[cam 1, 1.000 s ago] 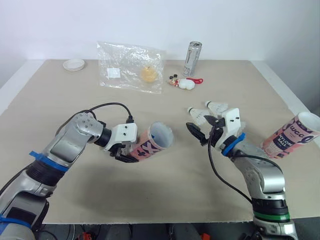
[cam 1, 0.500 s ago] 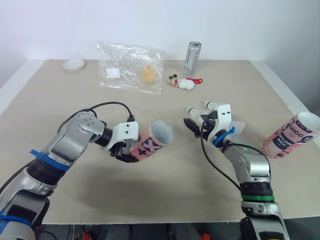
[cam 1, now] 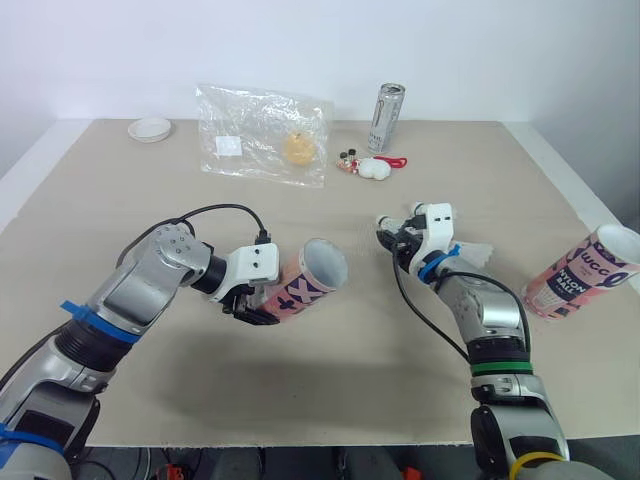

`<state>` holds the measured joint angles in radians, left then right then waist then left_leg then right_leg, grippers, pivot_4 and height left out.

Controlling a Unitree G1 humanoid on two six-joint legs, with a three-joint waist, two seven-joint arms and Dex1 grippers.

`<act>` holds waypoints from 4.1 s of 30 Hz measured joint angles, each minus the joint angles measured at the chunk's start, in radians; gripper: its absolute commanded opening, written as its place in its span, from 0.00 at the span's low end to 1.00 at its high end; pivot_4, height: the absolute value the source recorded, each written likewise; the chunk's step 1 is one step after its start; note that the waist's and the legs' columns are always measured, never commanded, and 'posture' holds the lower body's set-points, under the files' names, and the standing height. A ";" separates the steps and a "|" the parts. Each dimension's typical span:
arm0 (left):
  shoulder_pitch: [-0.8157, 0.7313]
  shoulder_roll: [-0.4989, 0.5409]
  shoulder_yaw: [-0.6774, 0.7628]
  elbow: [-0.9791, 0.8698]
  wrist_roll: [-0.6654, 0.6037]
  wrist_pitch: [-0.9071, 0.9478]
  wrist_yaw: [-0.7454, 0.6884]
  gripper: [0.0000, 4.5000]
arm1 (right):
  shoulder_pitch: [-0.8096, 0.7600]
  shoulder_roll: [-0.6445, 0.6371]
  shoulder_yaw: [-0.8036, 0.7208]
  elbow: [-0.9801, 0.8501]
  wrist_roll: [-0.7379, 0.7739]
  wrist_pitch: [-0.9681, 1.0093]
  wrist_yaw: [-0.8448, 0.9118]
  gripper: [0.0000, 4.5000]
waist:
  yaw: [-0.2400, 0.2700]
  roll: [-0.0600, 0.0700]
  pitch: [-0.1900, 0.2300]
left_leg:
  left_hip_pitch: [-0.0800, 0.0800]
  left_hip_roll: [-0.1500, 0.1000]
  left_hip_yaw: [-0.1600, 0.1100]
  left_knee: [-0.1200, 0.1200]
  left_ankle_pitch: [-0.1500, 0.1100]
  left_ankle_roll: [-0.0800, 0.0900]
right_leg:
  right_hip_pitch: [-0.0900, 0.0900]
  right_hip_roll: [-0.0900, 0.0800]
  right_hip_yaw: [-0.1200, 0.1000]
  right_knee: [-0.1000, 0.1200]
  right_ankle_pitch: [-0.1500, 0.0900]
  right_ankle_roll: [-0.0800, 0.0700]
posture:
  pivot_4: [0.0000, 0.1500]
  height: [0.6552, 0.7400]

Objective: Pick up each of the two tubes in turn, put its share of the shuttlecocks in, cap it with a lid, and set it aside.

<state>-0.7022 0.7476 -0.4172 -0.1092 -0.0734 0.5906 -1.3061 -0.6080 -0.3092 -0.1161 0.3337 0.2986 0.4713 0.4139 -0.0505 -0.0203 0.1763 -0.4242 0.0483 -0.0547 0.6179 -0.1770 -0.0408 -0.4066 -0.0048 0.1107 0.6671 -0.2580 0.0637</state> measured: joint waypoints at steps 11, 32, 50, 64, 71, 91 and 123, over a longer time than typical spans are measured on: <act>-0.014 -0.021 0.000 0.040 -0.002 -0.004 -0.007 0.67 | -0.002 -0.076 0.041 -0.049 -0.034 -0.085 0.127 0.00 | 0.003 0.002 0.000 | 0.000 -0.001 0.000 0.002 0.001 0.000 | 0.001 0.000 0.000 0.000 0.002 0.002 | 1.00 1.00; -0.066 -0.067 -0.003 0.137 -0.013 0.047 -0.011 0.67 | -0.115 -0.465 0.289 -0.453 -0.138 -0.732 0.787 0.00 | 0.005 0.005 0.001 | 0.001 -0.002 0.000 0.005 0.005 0.002 | 0.003 -0.001 0.001 -0.001 0.004 -0.002 | 1.00 1.00; -0.070 -0.074 -0.007 0.139 -0.013 0.057 0.000 0.67 | -0.070 -0.463 0.183 -0.500 0.023 -0.437 0.731 0.98 | 0.010 0.004 0.001 | 0.000 -0.002 -0.001 0.005 0.006 0.003 | 0.003 -0.001 0.001 -0.001 0.004 -0.003 | 1.00 1.00; -0.066 -0.079 -0.009 0.136 -0.008 0.043 0.014 0.67 | 0.447 -0.369 -0.262 -0.588 0.286 0.238 0.243 0.98 | 0.015 0.004 0.000 | -0.001 -0.002 0.001 0.004 0.007 0.005 | 0.003 -0.001 0.003 -0.001 0.004 -0.002 | 1.00 1.00; -0.065 -0.080 -0.009 0.136 -0.006 0.044 0.019 0.67 | 0.492 -0.378 -0.325 -0.571 0.300 0.250 0.212 0.98 | 0.013 0.004 0.000 | -0.001 -0.003 0.001 0.005 0.007 0.005 | 0.003 -0.001 0.003 -0.001 0.005 -0.001 | 1.00 1.00; -0.061 -0.084 -0.006 0.127 -0.005 0.050 0.024 0.67 | 0.299 -0.328 -0.162 -0.132 0.132 -0.012 0.265 0.51 | 0.013 0.004 0.000 | -0.001 -0.004 0.000 0.005 0.007 0.005 | 0.004 -0.002 0.003 -0.002 0.004 -0.001 | 1.00 1.00; -0.127 -0.138 -0.008 0.265 0.000 0.006 0.013 0.67 | -0.038 -0.575 0.206 -0.622 -0.035 -0.445 0.762 0.01 | 0.010 0.006 0.001 | -0.006 -0.006 0.005 0.005 0.010 0.006 | 0.000 -0.007 0.003 -0.004 0.005 0.002 | 1.00 1.00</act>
<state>-0.8293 0.6092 -0.4257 0.1557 -0.0734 0.5964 -1.2933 -0.6462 -0.8839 0.0898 -0.2887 0.2635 0.0261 1.1756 -0.0400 -0.0141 0.1775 -0.4305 0.0427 -0.0495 0.6231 -0.1667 -0.0343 -0.4062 -0.0118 0.1138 0.6633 -0.2527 0.0652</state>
